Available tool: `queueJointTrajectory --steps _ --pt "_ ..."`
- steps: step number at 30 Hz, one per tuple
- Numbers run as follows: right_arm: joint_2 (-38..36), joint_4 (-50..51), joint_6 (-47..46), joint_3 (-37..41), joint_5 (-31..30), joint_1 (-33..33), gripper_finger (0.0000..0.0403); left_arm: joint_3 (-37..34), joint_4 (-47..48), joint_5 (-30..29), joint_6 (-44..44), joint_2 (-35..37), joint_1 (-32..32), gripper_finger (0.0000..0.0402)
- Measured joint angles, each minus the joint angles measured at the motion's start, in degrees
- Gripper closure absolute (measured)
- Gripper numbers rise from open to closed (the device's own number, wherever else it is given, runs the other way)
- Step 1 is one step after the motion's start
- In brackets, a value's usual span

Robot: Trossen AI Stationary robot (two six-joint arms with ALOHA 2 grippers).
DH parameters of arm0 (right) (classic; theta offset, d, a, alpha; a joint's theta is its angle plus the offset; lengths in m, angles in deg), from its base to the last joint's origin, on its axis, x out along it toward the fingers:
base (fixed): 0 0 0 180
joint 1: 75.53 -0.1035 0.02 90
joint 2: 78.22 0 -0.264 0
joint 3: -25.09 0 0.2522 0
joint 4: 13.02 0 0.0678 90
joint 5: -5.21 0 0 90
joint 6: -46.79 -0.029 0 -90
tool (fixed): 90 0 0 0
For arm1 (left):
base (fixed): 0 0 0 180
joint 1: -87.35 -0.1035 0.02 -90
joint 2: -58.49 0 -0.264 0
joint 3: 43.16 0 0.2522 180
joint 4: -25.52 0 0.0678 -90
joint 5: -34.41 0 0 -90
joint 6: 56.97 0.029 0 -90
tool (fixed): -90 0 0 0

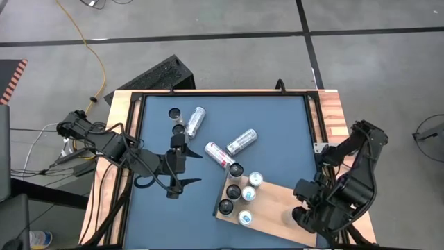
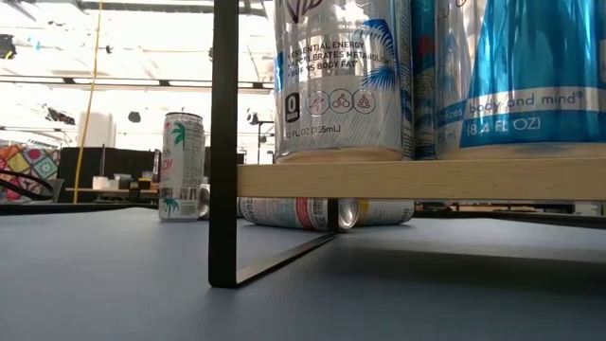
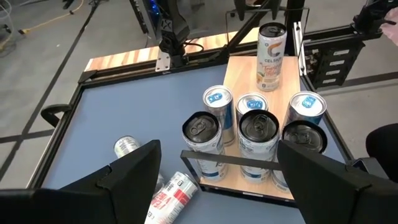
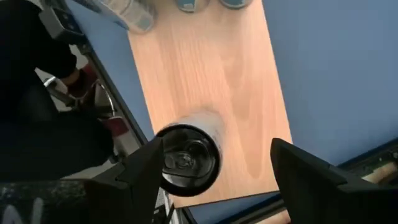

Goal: Place canned beverage on shelf
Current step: Put the bottom white yellow soda can on the shelf

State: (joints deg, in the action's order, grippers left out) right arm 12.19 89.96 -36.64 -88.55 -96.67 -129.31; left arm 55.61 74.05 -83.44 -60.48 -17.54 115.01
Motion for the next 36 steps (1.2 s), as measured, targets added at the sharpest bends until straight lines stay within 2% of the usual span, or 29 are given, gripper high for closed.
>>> queueJointTrajectory --steps 3,8,13,25,31,36 --pt "0.0 0.57 3.77 0.0 4.8 1.19 0.0127 0.02 0.04 0.0 0.0 0.0 0.0 0.0093" --pt "0.0 -0.24 4.05 0.0 10.71 3.99 0.0126 0.02 0.55 0.02 0.02 0.0 0.0 0.0093" --pt "0.0 -1.76 5.71 0.0 12.22 5.84 0.0118 0.04 0.6 0.02 0.04 0.0 0.0 0.0093" --pt "0.78 -3.76 5.85 -0.02 14.79 4.53 0.0039 0.04 0.91 0.44 0.22 0.0 0.0 0.0093" --pt "1.47 -3.96 5.51 -0.02 11.75 4.79 0.0031 0.04 0.92 0.46 0.24 0.0 0.0 0.0093" --pt "5.39 -3.24 8.94 0.0 12.27 5.02 0.0031 0.04 0.95 0.5 0.24 0.0 0.0 0.0093"
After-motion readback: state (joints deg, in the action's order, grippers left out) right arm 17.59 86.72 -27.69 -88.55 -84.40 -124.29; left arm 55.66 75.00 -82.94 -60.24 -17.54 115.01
